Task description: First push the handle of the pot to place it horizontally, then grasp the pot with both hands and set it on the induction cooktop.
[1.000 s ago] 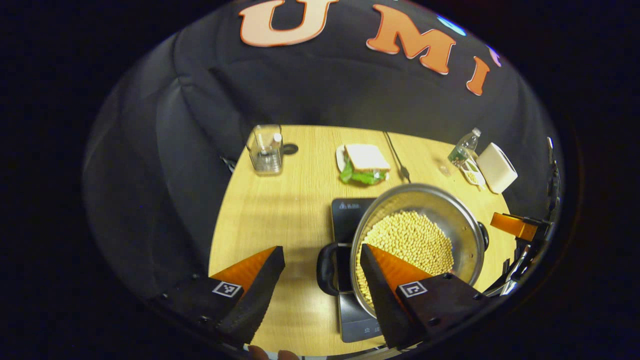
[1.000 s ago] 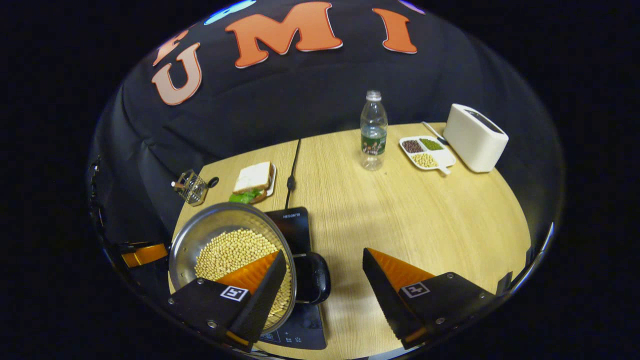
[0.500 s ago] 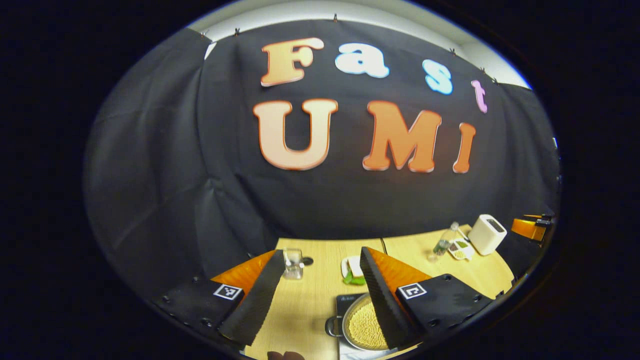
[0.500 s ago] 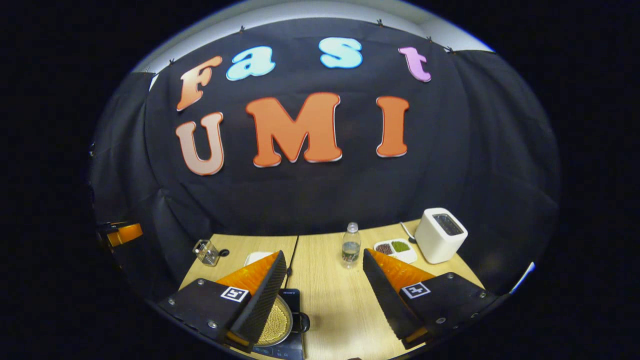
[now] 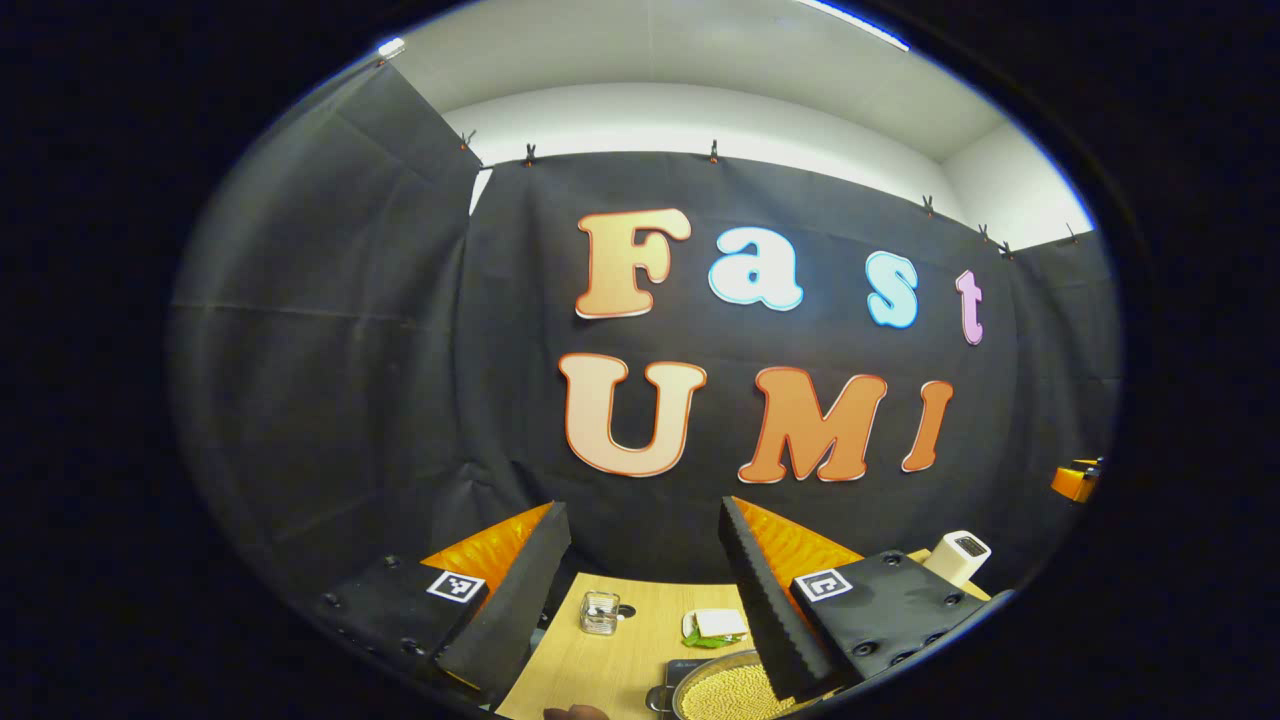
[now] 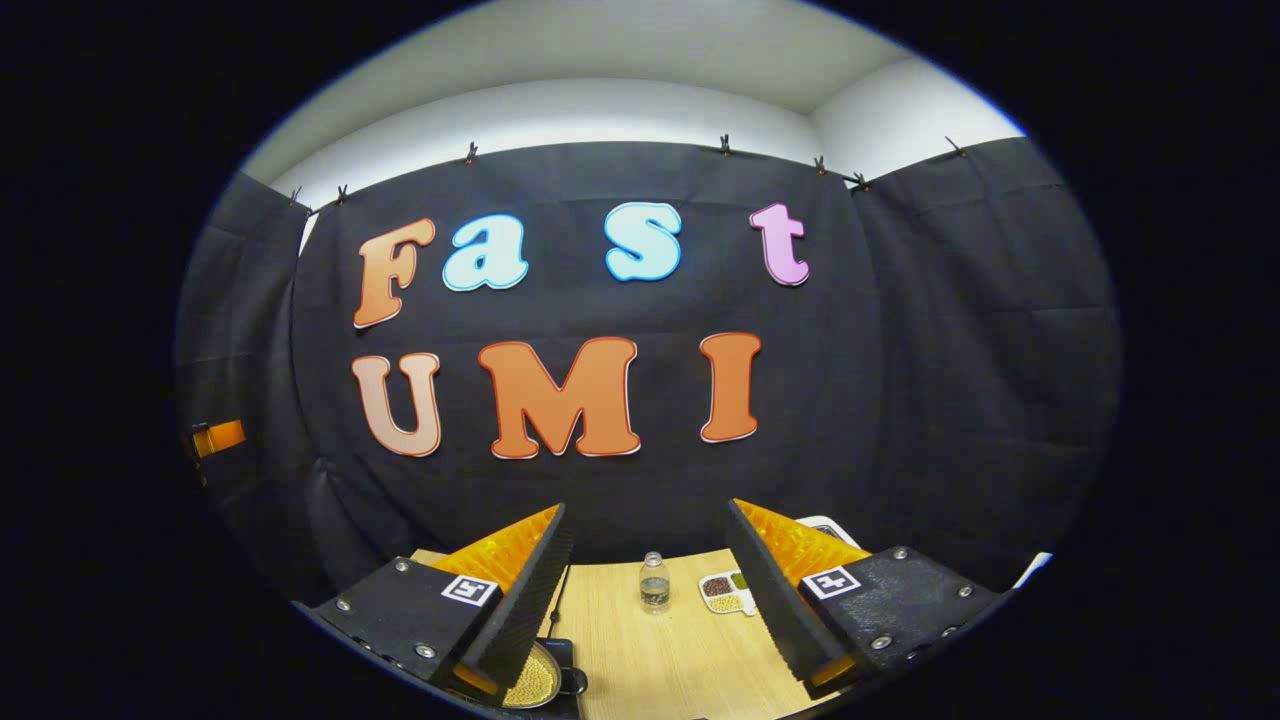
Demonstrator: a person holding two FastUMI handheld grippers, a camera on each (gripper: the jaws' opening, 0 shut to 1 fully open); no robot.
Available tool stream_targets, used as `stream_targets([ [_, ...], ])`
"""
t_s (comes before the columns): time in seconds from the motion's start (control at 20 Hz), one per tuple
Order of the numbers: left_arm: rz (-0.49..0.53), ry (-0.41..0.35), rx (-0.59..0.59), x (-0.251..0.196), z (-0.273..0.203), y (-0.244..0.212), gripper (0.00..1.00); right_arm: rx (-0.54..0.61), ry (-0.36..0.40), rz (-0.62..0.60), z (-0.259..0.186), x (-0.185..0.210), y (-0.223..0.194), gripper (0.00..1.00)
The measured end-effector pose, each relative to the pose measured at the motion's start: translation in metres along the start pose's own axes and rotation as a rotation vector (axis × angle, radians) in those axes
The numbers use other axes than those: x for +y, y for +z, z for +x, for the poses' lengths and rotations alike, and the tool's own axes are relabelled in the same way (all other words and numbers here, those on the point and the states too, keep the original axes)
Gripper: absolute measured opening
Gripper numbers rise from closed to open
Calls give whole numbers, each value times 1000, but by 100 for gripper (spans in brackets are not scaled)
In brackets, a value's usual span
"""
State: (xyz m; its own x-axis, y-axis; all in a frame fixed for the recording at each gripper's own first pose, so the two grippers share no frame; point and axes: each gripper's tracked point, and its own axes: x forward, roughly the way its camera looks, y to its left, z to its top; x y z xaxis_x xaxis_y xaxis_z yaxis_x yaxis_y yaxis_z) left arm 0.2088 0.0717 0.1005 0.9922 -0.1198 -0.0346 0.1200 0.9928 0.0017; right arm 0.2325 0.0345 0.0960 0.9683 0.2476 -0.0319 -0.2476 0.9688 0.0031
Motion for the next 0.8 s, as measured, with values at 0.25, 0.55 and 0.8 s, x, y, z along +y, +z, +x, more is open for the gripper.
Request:
stream_targets([
  [0.25,51,70,-89,-17,-41,39,97,-56,-19,-12,-9,-47,27,100],
  [0.55,8,73,-111,-71,-82,49,97,-74,24,-34,-20,-97,45,95],
  [0.8,28,83,-109,-120,-118,44,97,-74,36,-68,-26,-144,48,100],
])
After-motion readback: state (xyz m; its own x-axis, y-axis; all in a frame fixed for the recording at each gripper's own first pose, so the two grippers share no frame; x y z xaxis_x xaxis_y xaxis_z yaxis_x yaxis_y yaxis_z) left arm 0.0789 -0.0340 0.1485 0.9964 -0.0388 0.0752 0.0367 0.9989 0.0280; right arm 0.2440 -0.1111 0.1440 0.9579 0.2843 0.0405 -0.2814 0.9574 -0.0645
